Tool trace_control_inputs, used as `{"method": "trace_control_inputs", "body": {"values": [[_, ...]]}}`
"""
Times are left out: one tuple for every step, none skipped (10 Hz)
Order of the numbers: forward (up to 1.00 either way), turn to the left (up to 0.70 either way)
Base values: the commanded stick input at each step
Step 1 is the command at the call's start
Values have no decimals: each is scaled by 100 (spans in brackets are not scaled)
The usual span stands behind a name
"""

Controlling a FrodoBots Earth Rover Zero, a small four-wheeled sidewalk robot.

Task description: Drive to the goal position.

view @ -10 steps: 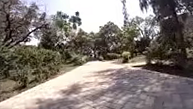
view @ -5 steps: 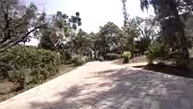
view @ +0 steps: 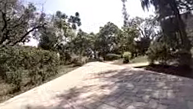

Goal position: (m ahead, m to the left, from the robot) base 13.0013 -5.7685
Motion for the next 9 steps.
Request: {"method": "trace_control_inputs", "body": {"values": [[30,0],[30,0],[30,0],[30,0],[30,0],[30,0],[30,0],[30,0],[30,0]]}}
